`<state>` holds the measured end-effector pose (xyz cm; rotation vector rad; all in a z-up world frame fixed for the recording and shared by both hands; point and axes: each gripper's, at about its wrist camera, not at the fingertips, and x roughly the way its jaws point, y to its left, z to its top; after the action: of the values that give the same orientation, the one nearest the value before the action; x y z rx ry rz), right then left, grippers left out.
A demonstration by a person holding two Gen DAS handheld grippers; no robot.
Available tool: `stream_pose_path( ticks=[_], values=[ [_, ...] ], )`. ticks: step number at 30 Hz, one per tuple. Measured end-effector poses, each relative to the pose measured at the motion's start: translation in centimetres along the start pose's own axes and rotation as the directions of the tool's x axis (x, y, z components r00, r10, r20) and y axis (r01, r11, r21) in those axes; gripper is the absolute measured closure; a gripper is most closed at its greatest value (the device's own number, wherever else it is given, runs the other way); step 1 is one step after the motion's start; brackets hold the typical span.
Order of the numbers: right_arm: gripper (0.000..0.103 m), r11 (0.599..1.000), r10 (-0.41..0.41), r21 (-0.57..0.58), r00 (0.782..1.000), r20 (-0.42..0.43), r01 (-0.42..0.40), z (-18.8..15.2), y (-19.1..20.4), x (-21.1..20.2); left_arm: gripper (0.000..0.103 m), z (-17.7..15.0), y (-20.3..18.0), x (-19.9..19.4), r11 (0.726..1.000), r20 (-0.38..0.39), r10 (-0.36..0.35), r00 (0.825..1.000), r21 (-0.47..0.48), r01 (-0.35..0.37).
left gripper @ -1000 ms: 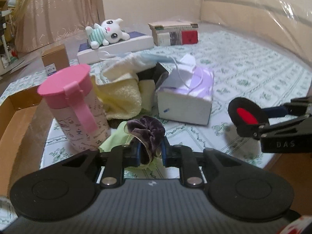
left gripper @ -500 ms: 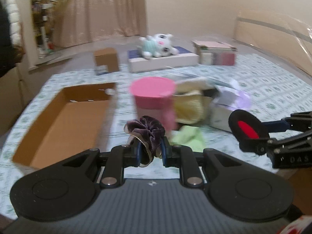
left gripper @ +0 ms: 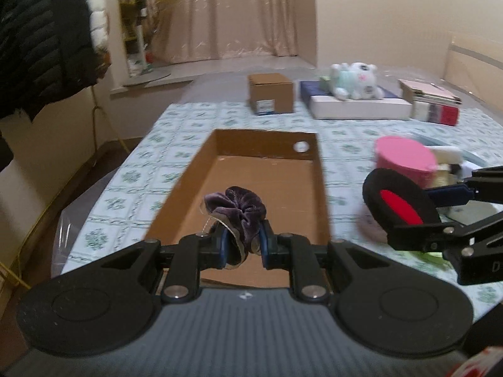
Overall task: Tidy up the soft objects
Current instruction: 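Carry the scrunchie and pad into the cardboard box and open both tools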
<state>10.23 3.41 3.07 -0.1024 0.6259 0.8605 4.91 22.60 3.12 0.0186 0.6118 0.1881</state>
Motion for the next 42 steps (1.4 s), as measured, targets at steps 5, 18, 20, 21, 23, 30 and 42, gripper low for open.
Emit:
stream_pose_path(
  ticks=[5,18,20,21,23,30,42],
  values=[
    [0.040,0.999,0.026,0.027,0.999,-0.024,-0.025,1.5,0.3,4.5,0.085,-0.1,3.1,2.6,1.000,-0.028,0.012,1.000,-0.020,-0.012],
    [0.033,0.993,0.079,0.094,0.996,-0.042,-0.074,1.4,0.0,10.3,0.069,-0.8,5.1,7.3,0.999,-0.072,-0.002,0.997,-0.036,0.000],
    [0.023,0.992,0.084,0.093,0.996,-0.034,-0.081,1.2,0.1,10.2,0.061,-0.9,5.1,7.3,0.999,-0.064,0.008,0.998,-0.036,-0.011],
    [0.023,0.993,0.085,0.087,0.996,-0.032,-0.082,1.1,0.0,10.0,0.059,-1.0,5.2,7.2,0.999,-0.058,0.010,0.998,-0.041,-0.013],
    [0.022,0.995,0.068,0.075,0.997,-0.030,-0.066,0.9,0.1,9.6,0.059,-1.1,5.3,6.8,0.999,-0.053,0.015,0.998,-0.051,-0.018],
    [0.022,0.998,0.019,0.059,1.000,0.016,-0.020,-0.4,0.7,4.8,0.053,-1.9,4.1,3.3,0.995,-0.015,0.036,0.999,-0.090,-0.037],
    [0.022,0.979,-0.158,0.146,0.984,0.084,0.144,-3.8,-2.5,-6.3,0.024,-3.2,-3.5,-3.3,0.992,0.064,-0.007,0.998,-0.124,0.015]
  ],
)
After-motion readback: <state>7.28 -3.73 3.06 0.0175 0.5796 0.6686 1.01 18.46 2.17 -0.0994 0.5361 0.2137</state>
